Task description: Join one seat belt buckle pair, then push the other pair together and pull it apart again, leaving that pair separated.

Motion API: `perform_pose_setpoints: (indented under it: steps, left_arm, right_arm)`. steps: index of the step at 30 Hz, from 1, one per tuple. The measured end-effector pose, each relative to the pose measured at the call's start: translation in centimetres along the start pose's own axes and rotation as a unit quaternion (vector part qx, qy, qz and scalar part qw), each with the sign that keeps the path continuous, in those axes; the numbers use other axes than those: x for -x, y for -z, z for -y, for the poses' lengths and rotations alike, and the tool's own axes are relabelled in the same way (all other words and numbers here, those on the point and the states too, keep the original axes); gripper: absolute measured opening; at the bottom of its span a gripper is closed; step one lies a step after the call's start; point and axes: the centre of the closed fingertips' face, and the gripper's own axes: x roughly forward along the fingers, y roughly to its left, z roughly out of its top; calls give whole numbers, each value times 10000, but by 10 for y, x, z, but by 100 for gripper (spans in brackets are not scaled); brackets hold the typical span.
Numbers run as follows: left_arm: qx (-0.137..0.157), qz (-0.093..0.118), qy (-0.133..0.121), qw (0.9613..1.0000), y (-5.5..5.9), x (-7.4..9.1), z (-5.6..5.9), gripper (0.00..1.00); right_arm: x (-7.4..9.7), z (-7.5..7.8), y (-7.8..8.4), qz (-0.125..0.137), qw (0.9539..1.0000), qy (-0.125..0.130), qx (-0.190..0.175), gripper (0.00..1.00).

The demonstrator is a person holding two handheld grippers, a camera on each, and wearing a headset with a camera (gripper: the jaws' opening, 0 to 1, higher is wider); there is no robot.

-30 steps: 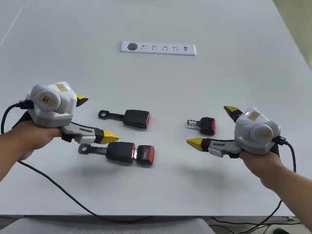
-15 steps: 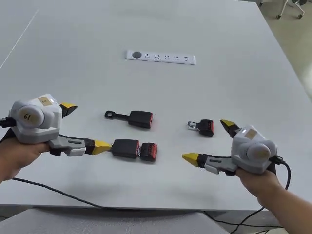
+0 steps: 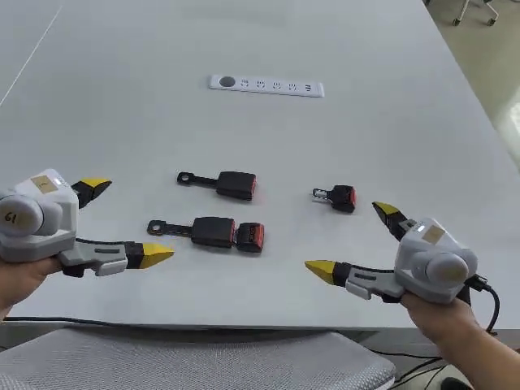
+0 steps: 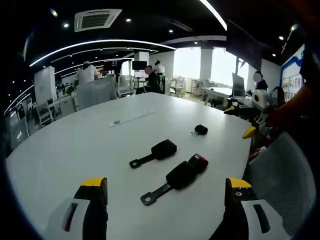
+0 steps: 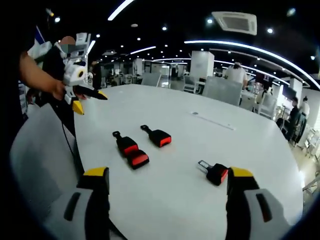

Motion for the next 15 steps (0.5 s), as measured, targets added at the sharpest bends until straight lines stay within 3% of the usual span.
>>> perform_pose_setpoints:
  steps: [15]
  left_arm:
    - [-34, -59, 79, 9999, 9, 9, 5, 100]
  right_arm:
    - [4, -9, 5, -53, 10000, 12, -38, 100]
